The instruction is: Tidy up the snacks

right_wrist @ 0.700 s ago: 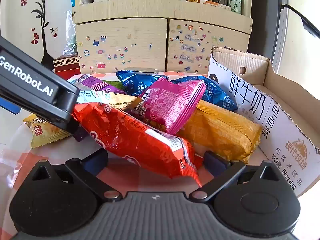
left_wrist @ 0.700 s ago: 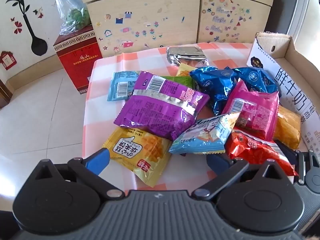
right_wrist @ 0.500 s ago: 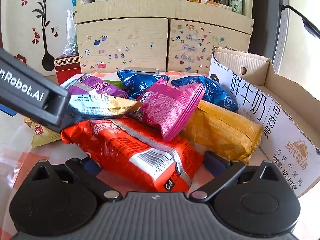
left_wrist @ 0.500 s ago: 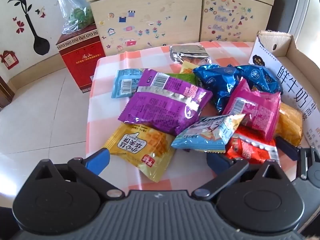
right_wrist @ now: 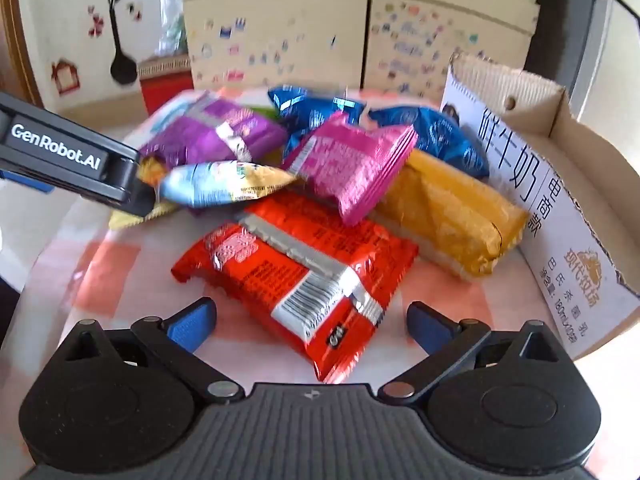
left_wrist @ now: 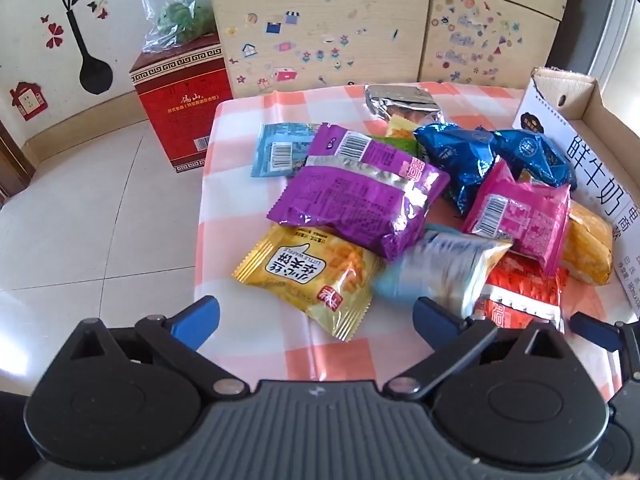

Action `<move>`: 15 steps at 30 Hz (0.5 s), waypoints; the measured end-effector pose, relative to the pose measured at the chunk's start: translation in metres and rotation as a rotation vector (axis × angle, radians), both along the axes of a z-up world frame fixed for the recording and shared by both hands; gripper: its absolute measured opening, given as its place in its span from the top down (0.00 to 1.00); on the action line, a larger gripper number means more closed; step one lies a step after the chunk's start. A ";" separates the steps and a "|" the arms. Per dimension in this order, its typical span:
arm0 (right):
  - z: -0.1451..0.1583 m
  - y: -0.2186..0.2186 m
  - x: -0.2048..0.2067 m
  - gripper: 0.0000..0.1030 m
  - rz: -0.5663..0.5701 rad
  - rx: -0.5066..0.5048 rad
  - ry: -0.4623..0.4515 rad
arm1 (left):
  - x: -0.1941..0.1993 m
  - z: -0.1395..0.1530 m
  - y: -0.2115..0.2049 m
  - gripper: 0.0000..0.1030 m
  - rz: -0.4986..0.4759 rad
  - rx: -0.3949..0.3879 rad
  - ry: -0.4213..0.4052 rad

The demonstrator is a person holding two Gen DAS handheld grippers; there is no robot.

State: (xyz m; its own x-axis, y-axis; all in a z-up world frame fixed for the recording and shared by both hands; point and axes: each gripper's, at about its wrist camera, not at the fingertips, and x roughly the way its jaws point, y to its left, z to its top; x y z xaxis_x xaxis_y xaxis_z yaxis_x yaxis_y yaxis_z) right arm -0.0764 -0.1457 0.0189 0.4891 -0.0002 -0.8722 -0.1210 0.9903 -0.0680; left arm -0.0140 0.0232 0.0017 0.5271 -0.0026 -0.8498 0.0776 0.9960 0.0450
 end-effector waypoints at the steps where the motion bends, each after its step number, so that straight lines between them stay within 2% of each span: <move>1: 0.001 0.000 0.001 0.00 -0.009 -0.003 0.022 | -0.002 0.001 0.001 0.01 -0.007 -0.003 -0.002; 8: 0.019 -0.006 -0.007 0.00 -0.128 -0.028 0.032 | -0.010 0.008 -0.006 0.01 -0.057 0.051 -0.058; 12: 0.036 -0.010 0.004 0.00 -0.191 -0.073 0.014 | -0.010 0.013 -0.005 0.01 -0.070 0.013 -0.055; 15: 0.051 -0.011 0.011 0.00 -0.221 -0.055 0.004 | -0.012 0.021 -0.004 0.01 -0.079 0.008 -0.080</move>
State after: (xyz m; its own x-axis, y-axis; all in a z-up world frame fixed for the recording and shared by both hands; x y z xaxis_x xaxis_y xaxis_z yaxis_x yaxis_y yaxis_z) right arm -0.0651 -0.1567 0.0704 0.4683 -0.1546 -0.8700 0.0983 0.9876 -0.1226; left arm -0.0259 0.0190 0.0227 0.5920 -0.0405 -0.8049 0.1519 0.9864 0.0621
